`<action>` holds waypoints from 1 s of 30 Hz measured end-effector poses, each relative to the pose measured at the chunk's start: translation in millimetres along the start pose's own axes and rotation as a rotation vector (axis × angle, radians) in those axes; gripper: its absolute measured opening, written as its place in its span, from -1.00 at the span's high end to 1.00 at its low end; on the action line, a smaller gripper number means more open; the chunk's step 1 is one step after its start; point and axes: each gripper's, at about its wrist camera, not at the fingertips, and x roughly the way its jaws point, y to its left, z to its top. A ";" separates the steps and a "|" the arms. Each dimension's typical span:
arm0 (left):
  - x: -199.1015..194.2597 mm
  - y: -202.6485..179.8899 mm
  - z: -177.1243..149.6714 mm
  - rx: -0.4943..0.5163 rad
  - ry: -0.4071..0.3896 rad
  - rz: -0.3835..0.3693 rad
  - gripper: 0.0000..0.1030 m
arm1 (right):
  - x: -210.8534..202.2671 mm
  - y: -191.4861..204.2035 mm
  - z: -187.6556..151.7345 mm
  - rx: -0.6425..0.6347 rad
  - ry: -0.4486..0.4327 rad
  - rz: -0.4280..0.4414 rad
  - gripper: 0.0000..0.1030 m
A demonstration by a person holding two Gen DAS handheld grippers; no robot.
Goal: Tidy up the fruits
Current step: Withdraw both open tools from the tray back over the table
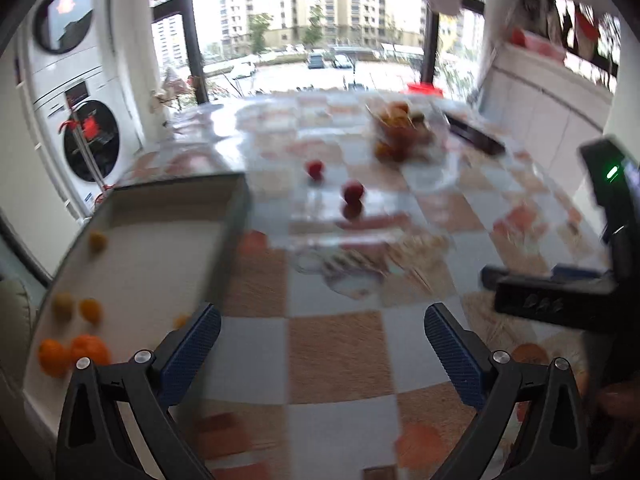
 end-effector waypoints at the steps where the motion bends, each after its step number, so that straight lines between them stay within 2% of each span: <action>1: 9.4 -5.4 -1.0 0.006 0.019 0.009 -0.98 | -0.5 -3.0 -1.5 -0.007 -0.014 -0.014 -0.99; 3: 20.8 -9.2 -5.4 0.007 0.050 0.021 -0.98 | -0.7 -3.1 -6.6 -0.052 -0.048 -0.041 -1.00; 6: 35.1 -9.0 -6.9 -0.009 0.097 0.027 -0.98 | -2.1 -3.9 -12.0 -0.056 -0.090 -0.033 -0.99; 18: 40.4 -5.8 -12.3 -0.059 0.089 -0.011 -0.98 | -1.0 -5.2 -14.4 -0.055 -0.105 -0.033 -0.99; 30: 39.7 -6.3 -13.6 -0.058 0.088 -0.010 -0.98 | -1.0 -5.3 -14.6 -0.056 -0.105 -0.033 -0.99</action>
